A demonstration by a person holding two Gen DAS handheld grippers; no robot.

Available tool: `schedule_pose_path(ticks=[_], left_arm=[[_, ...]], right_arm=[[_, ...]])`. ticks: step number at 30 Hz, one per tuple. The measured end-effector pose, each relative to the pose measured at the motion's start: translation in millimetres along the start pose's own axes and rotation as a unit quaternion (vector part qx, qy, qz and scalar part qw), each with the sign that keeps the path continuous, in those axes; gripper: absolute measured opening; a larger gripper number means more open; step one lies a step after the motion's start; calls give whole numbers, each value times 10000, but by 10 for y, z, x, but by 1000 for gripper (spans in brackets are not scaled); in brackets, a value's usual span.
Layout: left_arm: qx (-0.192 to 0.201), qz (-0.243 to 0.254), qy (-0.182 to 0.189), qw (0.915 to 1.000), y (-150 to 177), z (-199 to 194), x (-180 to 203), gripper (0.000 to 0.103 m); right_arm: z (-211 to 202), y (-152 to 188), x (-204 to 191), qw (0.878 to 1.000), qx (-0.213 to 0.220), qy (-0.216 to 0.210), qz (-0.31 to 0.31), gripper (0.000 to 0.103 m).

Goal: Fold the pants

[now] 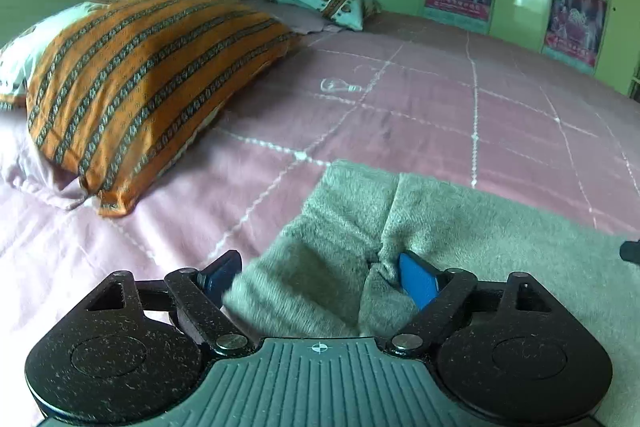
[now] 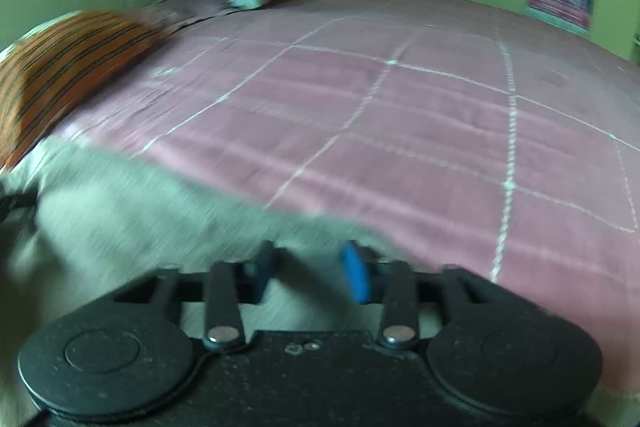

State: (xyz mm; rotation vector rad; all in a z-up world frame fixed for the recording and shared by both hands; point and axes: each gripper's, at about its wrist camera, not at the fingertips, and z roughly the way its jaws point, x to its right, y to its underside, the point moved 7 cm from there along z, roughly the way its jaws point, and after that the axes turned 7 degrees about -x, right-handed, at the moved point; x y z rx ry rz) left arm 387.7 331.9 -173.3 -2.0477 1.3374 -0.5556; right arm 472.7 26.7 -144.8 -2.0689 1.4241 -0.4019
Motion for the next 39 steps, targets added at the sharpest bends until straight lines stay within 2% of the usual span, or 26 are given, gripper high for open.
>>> schedule_pose_path(ticks=[1,2,3,8,10,12,14,15,17,19,22,24,27,31,33,34,36,37,38,39], left_arm=[[90,34,-65,9999,-16,-84,-4,85],[188,60,-125,9997,-28,-174,3,84],[290,52,-203,9994,-47,-277,-4,83],[763,42,-4,9971,-153,-737,158,82],[693,252,313,9968,-171,-739,425,82],[461,598,467,9961,-124,-581,726,82],[-5,488,688,9964,-14,-305,859,82],[-199,402,672,9967,48,-174,852,82],[-119,591,614,9963,124,-85,867,82],[-162,840,515,9950,124,-81,912,82],[-213,656,642,9955,66,-173,856,82],[-5,546,652,9964,29,-358,851,82],[155,568,870,9945,79,-520,936,82],[-96,1164,973,9884,283,-473,1339,82],[-402,1180,931,9878,395,-347,1431,82],[-426,1134,926,9883,440,-301,1422,83],[-363,1017,1003,9891,460,-298,1382,85],[-376,1008,1009,9891,457,-307,1367,85],[-393,1005,1002,9891,453,-324,1353,85],[-428,989,984,9893,442,-348,1339,85]], right_arm=[[-20,-34,32,9999,-39,-84,125,34],[-109,-59,64,9998,70,-110,181,28],[-215,-59,99,9996,210,-57,198,26],[-737,250,352,9984,414,-128,367,27],[-841,385,415,9979,377,-209,478,27],[-862,490,453,9981,296,-157,522,27],[-759,576,528,9983,22,-9,586,25],[-700,614,594,9980,-119,115,604,25],[-612,637,746,9973,-162,147,699,18],[-577,580,846,9970,-154,293,704,16],[-585,504,953,9951,-96,288,937,18],[-778,510,978,9941,177,266,1036,24],[-1099,709,1010,9943,359,246,976,24],[-1155,1049,1122,9950,-46,370,930,23],[-1099,1106,1222,9947,-131,489,891,19],[-1102,1101,1326,9935,-81,641,938,19],[-1155,1093,1592,9895,-51,714,1256,8],[-1206,1094,1722,9875,-14,674,1426,7],[-1283,1110,1885,9848,45,898,1483,8],[-1357,1144,2031,9811,71,1164,1545,13]])
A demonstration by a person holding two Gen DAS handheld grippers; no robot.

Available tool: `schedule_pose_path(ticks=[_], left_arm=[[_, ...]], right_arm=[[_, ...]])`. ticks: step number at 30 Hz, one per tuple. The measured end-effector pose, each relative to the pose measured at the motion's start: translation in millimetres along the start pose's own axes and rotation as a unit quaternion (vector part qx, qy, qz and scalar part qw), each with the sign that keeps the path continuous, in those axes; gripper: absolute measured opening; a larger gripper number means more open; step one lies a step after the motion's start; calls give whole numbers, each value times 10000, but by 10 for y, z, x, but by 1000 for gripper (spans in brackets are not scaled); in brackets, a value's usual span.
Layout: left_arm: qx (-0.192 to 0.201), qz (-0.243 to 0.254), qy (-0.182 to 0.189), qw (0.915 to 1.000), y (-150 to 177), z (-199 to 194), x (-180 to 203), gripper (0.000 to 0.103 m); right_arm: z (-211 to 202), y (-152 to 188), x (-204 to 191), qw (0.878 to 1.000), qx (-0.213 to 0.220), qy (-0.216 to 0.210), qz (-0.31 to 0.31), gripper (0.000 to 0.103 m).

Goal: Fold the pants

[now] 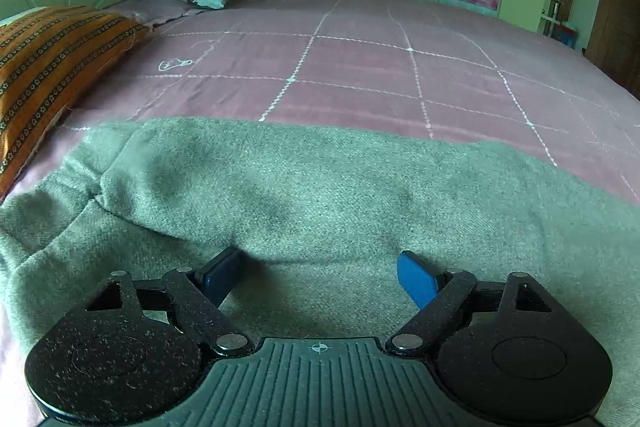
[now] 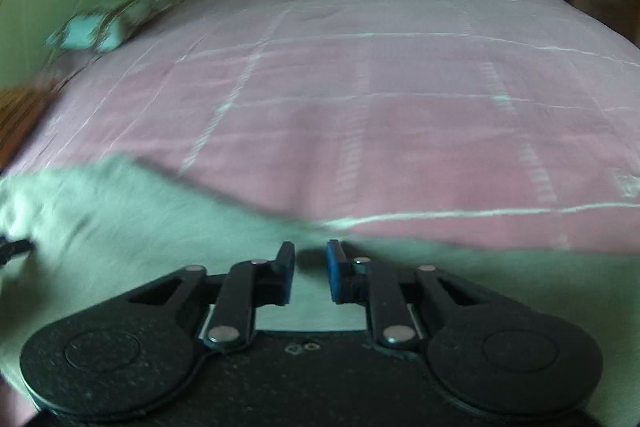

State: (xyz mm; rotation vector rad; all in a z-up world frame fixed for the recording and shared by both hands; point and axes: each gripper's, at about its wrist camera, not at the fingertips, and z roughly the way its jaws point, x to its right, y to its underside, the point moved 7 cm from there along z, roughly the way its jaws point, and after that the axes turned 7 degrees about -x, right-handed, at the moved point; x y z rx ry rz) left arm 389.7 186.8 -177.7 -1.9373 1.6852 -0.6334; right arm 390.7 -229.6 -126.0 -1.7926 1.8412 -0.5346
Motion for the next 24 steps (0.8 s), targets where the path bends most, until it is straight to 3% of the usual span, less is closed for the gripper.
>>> schedule_pose_path(ticks=[1,3,6,8,10,11,13,15,18,20,24], left_arm=[[0,-49,7,10000,-8,-44,-17,85],[173,-124,100,9997,6,-177,-17,85],[79,-18,32,10000,142,-172,27,85],[44,87,-107,9999,187,-111,14,85],[-15,-41,-169,9998,176,-140,-26,85],[-13,-50,-172,9998,168,-213,-2,85],[253,135,93,9995,162,-407,116,85],[356,206,101,9991,218,-537,208,85],[427,-189,161,9988,350,-667,213,85],[474,-439,147,9978,477,-743,188,85],[446,-620,188,9969,707,-812,192,85]], right_arm=[[-105,-11,252,9994,148,157,252,16],[-369,19,639,9957,512,52,768,23],[-502,179,931,9957,496,221,750,23],[-347,333,1158,9962,121,559,655,17],[-358,389,1484,9907,145,418,1290,1],[-451,382,1585,9869,200,492,1525,0],[-744,393,1691,9823,594,500,1703,21],[-1001,502,1776,9792,850,230,1828,21],[-1299,787,1977,9729,1019,353,2044,22],[-1471,1047,2199,9604,1067,330,2551,24],[-1625,1521,2575,9248,1083,-157,3643,26]])
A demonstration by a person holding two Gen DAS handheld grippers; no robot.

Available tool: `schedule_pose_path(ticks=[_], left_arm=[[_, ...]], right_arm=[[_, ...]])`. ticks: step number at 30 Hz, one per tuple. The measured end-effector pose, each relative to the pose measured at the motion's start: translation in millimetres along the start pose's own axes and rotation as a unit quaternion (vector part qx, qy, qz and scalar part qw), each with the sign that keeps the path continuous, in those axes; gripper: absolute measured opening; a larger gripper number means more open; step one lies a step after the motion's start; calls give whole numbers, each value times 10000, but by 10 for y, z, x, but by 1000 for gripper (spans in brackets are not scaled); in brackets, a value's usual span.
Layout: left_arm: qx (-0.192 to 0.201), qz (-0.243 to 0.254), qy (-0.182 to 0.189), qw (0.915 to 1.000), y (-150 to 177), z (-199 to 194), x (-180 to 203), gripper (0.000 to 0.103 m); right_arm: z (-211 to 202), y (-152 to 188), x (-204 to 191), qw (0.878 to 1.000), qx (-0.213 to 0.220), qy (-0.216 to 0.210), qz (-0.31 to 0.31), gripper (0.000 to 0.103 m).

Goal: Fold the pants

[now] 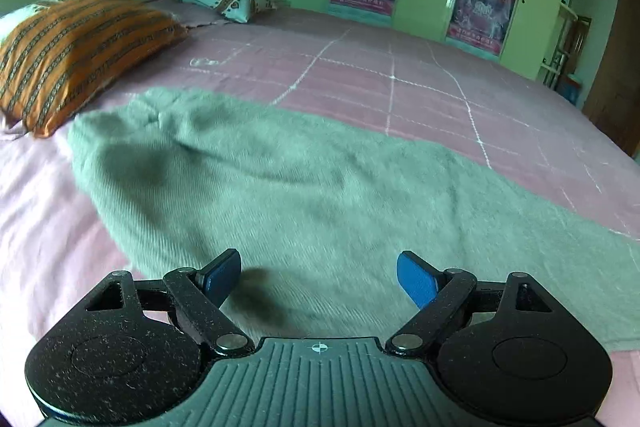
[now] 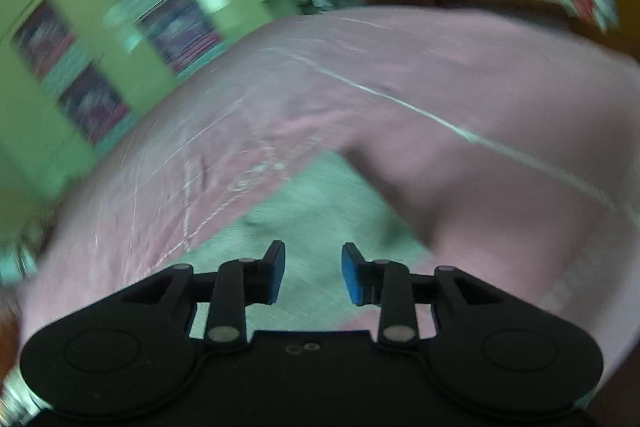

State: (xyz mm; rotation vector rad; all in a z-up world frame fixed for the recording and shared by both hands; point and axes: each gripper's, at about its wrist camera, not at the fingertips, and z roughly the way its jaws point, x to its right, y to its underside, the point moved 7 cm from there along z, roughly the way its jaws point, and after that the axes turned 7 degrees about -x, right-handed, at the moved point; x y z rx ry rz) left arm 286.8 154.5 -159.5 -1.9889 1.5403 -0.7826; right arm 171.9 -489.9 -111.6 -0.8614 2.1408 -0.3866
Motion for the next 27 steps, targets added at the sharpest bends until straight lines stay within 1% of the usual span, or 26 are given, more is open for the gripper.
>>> schedule_pose_path(ticks=[2,4,5,6,9,10,11,12,13,14,15,16,17,18,19,20,21,22,23,24,26,27], left_arm=[[-151,226,-167,9995,49,70,28,85],[-279,285,-232,9989,71,129,31,85],[-316,263,-235,9989,76,149,24,85],[-347,260,-236,9988,71,170,21,85],[-425,400,-281,9979,71,214,53,86],[-437,471,-296,9975,74,228,62,87],[-438,520,-301,9972,81,230,67,87],[-432,533,-290,9972,88,223,71,87],[-431,525,-268,9973,89,222,65,87],[-432,539,-250,9973,91,218,63,87],[-429,561,-237,9972,94,215,61,87],[-423,574,-225,9972,97,215,55,87],[-418,585,-209,9972,99,211,55,87],[-411,590,-191,9972,98,217,49,87],[-408,589,-178,9973,98,221,47,88],[-411,600,-175,9972,95,227,44,88],[-420,621,-175,9970,92,229,44,88],[-430,637,-161,9969,90,228,41,88],[-437,645,-136,9969,87,224,36,88],[-430,649,-107,9969,85,221,29,88],[-376,627,-45,9973,80,200,12,88],[-333,594,-26,9977,69,172,5,88]], right_arm=[[43,44,176,9986,-167,-227,451,27],[142,73,265,9956,-289,-419,790,31],[202,83,312,9935,-358,-520,948,36],[270,93,359,9913,-441,-545,1118,38],[403,120,401,9851,-470,-766,1466,38],[443,120,417,9839,-488,-720,1559,35],[478,94,408,9854,-537,-592,1501,17],[458,65,358,9885,-536,-535,1311,1],[351,-10,256,9929,-339,-584,978,1],[195,-93,76,9963,-52,-732,454,0],[52,-134,-91,9970,196,-746,-44,0],[-100,-149,-237,9950,444,-757,-479,0],[-136,-153,-258,9946,509,-738,-524,0],[-100,-154,-205,9957,471,-662,-439,0],[38,-139,-77,9980,318,-498,-223,0],[268,-86,117,9994,4,-320,134,0],[481,-4,279,9980,-386,-151,477,1],[586,54,376,9952,-533,-232,787,1],[555,51,373,9947,-450,-318,862,2],[505,48,335,9955,-400,-314,796,6],[423,54,264,9977,-337,-131,565,14],[356,53,255,9981,-275,-49,545,15]])
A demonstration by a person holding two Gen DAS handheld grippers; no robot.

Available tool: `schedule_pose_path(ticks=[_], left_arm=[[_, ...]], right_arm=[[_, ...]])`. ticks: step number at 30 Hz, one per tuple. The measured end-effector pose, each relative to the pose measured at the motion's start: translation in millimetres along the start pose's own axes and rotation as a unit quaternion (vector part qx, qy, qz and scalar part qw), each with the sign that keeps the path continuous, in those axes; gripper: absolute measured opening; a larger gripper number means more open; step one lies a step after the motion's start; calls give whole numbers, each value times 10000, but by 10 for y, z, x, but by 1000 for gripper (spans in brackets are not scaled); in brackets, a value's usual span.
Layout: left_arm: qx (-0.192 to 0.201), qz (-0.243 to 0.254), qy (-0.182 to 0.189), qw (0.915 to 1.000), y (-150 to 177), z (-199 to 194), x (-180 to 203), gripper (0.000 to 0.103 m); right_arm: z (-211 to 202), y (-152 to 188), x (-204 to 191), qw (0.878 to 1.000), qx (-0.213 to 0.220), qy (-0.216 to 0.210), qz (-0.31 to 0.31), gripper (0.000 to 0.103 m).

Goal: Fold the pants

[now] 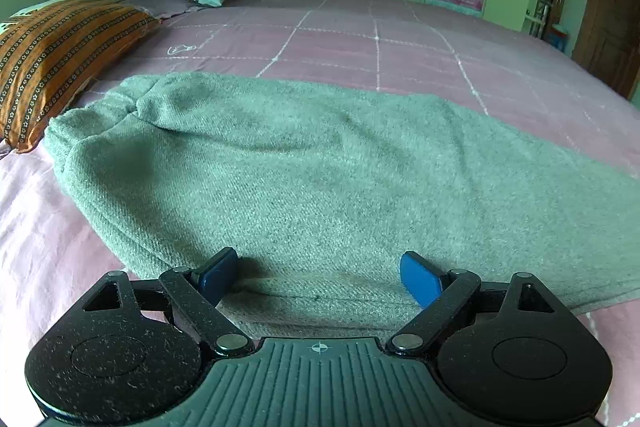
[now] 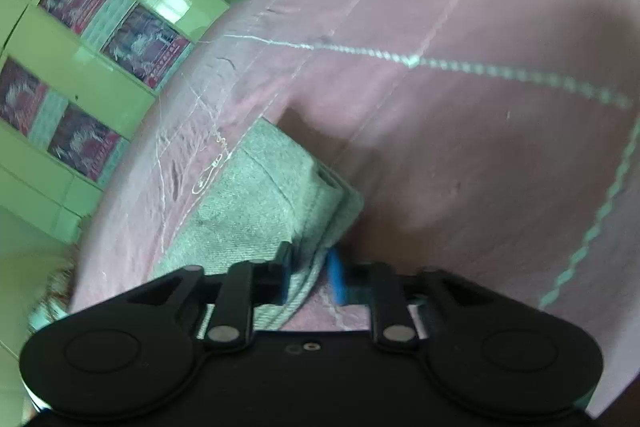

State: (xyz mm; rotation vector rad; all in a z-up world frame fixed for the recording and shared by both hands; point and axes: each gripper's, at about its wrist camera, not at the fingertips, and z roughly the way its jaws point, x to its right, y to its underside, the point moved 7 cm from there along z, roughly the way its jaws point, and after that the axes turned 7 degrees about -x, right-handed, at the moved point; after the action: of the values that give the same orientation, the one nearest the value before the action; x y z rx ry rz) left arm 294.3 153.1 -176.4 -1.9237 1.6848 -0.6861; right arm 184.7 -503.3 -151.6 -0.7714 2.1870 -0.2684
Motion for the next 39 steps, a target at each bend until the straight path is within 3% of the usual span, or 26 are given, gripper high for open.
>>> schedule_pose_path(ticks=[4,7,12,16,19,23,28,30,37,39], left_arm=[[363,-86,3,9993,-96,-228,13,88],[498,257,133,9983,-180,-311,231,88],[329,879,486,9944,-180,-206,861,88],[-172,814,406,9957,-2,49,1012,88],[-89,719,415,9965,54,71,992,88],[-100,789,457,9958,54,72,961,89],[-99,805,439,9957,3,63,998,89],[79,895,549,9944,-108,3,1075,89],[85,1258,1041,9865,-615,260,1857,89],[19,1269,1034,9865,-705,456,2069,89]], right_arm=[[-257,16,-59,9984,411,31,-382,17],[-283,117,-361,9930,488,38,-1075,17],[-3,426,-1033,9749,195,-46,-2219,18],[166,640,-1158,9725,-106,47,-2327,18],[161,698,-1096,9722,-175,98,-2335,17],[111,631,-1049,9693,-129,330,-2432,17],[108,692,-1166,9640,-5,226,-2649,21],[126,678,-1250,9575,88,258,-2873,21],[453,187,-1560,9443,368,416,-3243,21],[662,131,-1670,9383,163,428,-3428,21]])
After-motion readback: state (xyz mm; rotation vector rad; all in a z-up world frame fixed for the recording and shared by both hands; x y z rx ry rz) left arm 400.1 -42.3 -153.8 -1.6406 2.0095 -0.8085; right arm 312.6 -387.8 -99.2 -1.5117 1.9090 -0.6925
